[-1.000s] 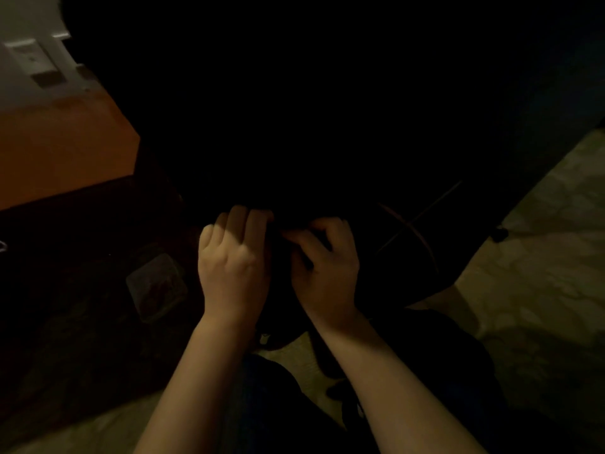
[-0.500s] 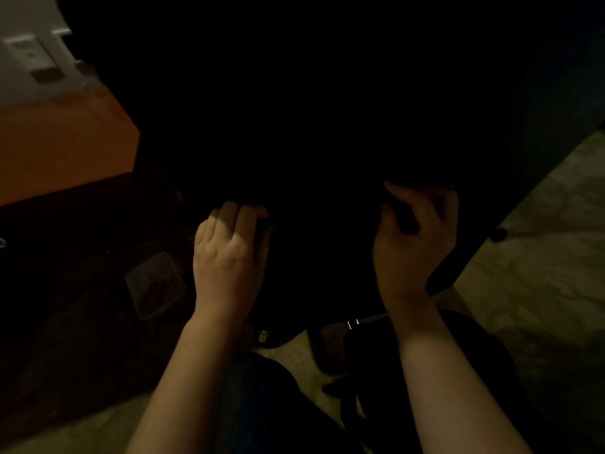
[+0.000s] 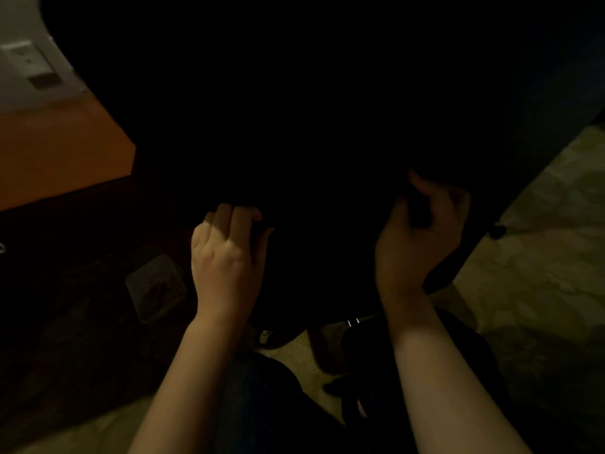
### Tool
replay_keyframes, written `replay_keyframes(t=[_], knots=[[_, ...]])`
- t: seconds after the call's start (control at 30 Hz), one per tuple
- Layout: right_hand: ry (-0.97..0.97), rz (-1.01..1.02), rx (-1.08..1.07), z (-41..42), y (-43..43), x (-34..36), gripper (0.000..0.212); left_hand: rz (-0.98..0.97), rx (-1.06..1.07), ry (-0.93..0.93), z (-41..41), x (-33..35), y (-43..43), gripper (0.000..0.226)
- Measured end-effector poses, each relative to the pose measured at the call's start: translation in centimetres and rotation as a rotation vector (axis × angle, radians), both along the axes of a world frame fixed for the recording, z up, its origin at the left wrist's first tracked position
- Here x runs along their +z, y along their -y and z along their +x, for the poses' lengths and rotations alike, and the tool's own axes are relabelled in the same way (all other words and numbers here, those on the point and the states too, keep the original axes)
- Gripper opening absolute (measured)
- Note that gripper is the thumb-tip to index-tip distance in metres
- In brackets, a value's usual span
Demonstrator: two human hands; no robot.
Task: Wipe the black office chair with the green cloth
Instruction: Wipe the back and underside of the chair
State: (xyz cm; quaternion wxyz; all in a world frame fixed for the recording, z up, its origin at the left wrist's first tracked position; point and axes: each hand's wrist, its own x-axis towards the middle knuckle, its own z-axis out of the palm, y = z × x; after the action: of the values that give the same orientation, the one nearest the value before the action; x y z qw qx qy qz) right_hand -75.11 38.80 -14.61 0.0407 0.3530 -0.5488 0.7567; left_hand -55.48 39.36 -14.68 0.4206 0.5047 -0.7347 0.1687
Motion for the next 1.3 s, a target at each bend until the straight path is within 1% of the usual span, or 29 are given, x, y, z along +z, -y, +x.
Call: replay_keyframes(t=[0.07,0.17,0.3,0.37,0.43,0.5,0.57,0.63,0.7,0.8,0.87,0.93,1.0,1.07,1.13,1.17,1.23,1.3], knots=[[-0.076,-0.049,0.032,1.8,0.1,-0.4,0.023,-0.005,-0.007,0.001,0.2,-0.1,0.2,0.024],[-0.200,-0.107,0.088,4.0,0.3,-1.3,0.021,0.005,-0.028,0.000,0.4,-0.1,0.4,0.023],[-0.449,-0.018,0.206,7.2,0.0,-2.9,0.025,0.028,-0.038,0.003,1.1,-0.1,0.4,0.026],[-0.566,0.025,0.238,8.4,0.0,-3.4,0.022,0.039,-0.044,0.000,1.5,-0.2,0.5,0.026],[-0.625,0.051,0.257,8.7,0.0,-3.5,0.020,0.058,-0.038,0.003,2.0,-0.2,0.5,0.031],[-0.657,0.043,0.279,8.5,0.0,-3.5,0.023,0.093,-0.021,0.001,2.3,-0.1,0.4,0.045],[-0.604,0.044,0.291,8.0,0.1,-3.4,0.024,0.133,-0.007,-0.019,2.4,0.0,0.2,0.052],[-0.495,0.037,0.275,6.9,0.0,-3.0,0.026,0.161,-0.006,-0.036,2.4,0.2,0.2,0.053],[-0.445,0.028,0.243,5.3,-0.2,-2.6,0.024,0.172,-0.012,-0.054,2.3,0.3,0.3,0.052],[-0.359,0.018,0.167,2.2,-0.2,-1.7,0.023,0.169,-0.021,-0.080,1.9,0.2,0.4,0.049],[-0.260,-0.011,0.093,0.4,-0.1,-1.1,0.025,0.161,-0.011,-0.083,1.7,0.1,0.4,0.043],[-0.166,-0.030,0.045,-1.1,0.0,-0.7,0.032,0.157,0.013,-0.087,1.6,-0.1,0.4,0.035],[-0.073,0.003,-0.002,-2.7,0.1,-0.7,0.037,0.155,0.021,-0.081,1.5,-0.2,0.3,0.033],[0.073,0.052,-0.040,-4.4,0.2,-0.8,0.040,0.150,0.013,-0.075,1.4,-0.2,0.2,0.034],[0.301,0.047,-0.005,-5.7,0.4,-0.8,0.040,0.142,0.012,-0.071,1.2,-0.3,0.0,0.034],[0.379,0.046,0.018,-6.0,0.4,-0.7,0.037,0.140,0.015,-0.071,1.1,-0.3,0.0,0.035],[0.411,0.063,0.003,-5.6,0.5,-0.5,0.032,0.141,0.018,-0.066,0.9,-0.2,-0.1,0.037],[0.329,0.054,-0.037,-4.3,0.5,-0.3,0.031,0.133,0.014,-0.065,0.9,-0.2,-0.2,0.034]])
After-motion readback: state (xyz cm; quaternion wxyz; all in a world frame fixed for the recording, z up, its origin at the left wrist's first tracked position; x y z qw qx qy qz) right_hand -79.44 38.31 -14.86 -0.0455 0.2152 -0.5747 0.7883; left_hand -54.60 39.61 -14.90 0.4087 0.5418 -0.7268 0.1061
